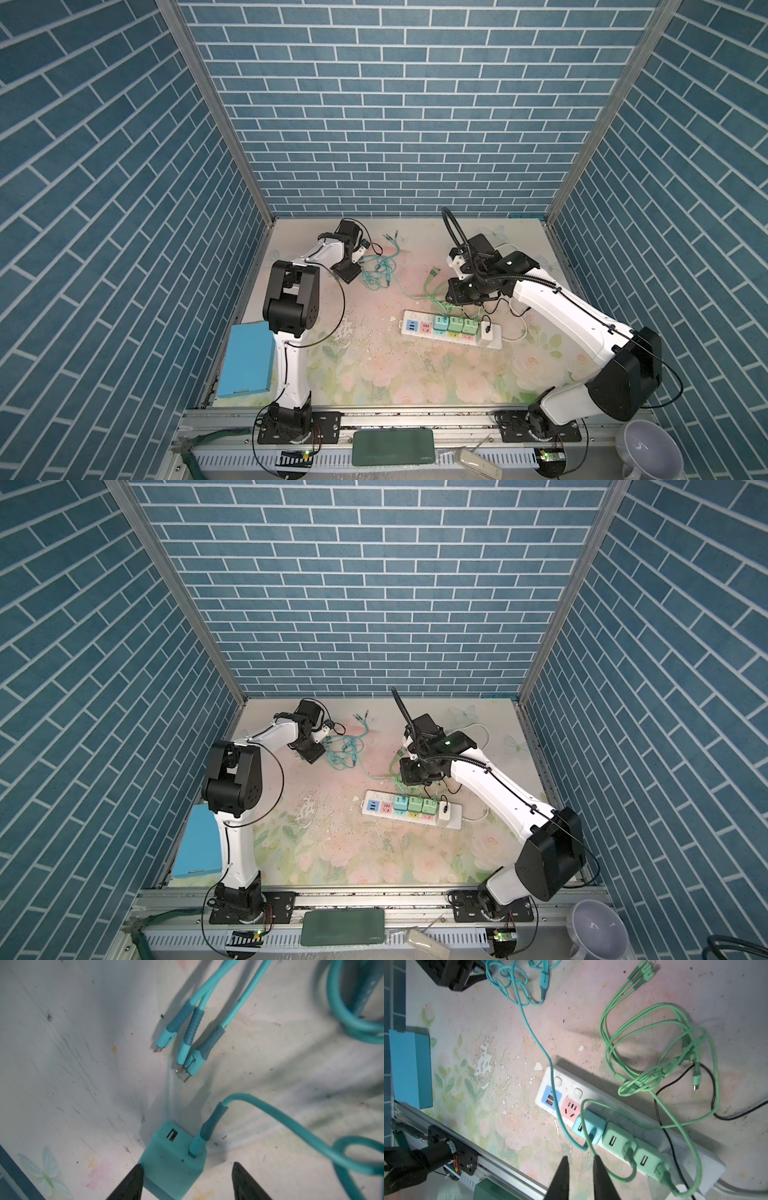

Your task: Insert the plug

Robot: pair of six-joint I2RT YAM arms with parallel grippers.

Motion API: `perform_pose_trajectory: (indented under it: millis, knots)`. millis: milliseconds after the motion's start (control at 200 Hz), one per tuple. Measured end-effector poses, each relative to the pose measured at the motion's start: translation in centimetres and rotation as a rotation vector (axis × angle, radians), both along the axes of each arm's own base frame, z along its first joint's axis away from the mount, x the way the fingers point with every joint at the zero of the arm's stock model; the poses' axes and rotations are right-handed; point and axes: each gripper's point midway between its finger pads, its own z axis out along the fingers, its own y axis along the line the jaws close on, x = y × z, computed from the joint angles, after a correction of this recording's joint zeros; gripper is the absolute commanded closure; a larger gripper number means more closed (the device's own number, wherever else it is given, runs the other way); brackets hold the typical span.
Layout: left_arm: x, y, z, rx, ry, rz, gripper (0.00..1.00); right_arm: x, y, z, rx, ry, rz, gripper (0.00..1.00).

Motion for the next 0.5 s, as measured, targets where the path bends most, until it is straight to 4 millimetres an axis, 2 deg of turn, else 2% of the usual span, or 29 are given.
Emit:
perform_pose_trajectory:
  millis: [285,495]
  knots:
    - [0.2,0.0,0.0,-0.011,-0.007,0.014,0.39,-2.2,2.0,0.1,0.004,0.003,0.088,0.81]
    - [0.7,-0.1,0.0,-0.013,-0.014,0.013,0.36,-2.7,3.3,-2.0,-0.018,0.058,0.126,0.82]
